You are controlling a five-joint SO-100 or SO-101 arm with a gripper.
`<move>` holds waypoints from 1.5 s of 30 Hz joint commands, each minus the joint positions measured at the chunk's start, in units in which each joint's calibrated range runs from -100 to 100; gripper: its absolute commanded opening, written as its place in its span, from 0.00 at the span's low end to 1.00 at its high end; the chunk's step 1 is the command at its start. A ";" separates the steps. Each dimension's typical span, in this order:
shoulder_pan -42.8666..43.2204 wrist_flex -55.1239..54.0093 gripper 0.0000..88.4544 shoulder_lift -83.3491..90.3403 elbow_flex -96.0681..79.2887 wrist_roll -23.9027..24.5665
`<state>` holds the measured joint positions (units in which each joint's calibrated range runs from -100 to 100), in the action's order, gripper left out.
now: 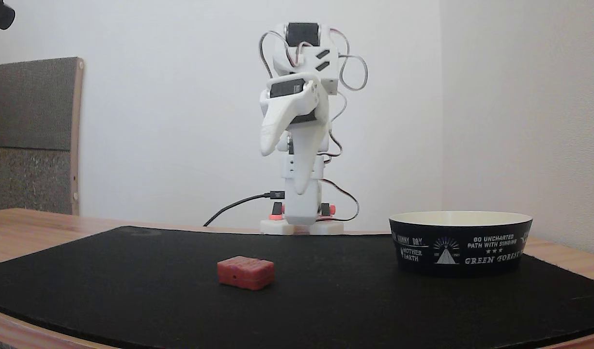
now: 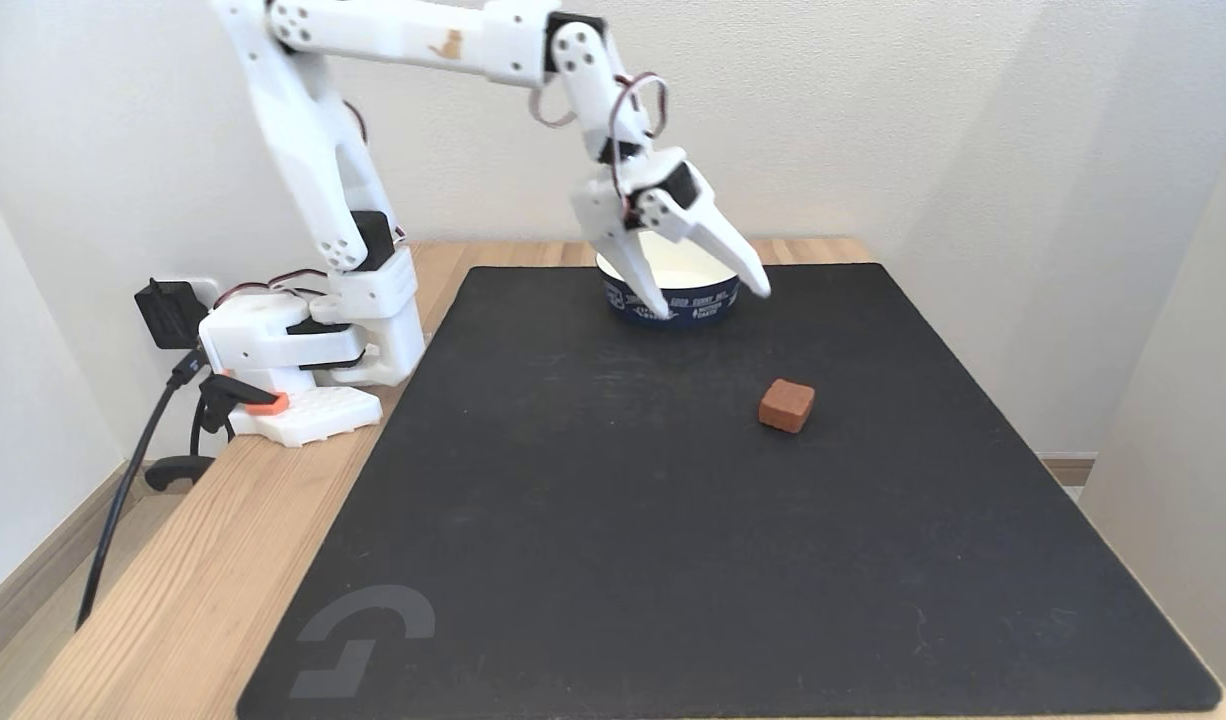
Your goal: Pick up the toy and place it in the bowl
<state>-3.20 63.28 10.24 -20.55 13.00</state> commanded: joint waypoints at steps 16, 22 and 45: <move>-2.11 16.49 0.43 -40.88 57.82 1.56; -2.11 16.57 0.43 -46.88 62.77 1.56; -2.86 12.00 0.42 -55.05 62.86 4.64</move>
<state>-5.95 77.04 -44.30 40.77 17.12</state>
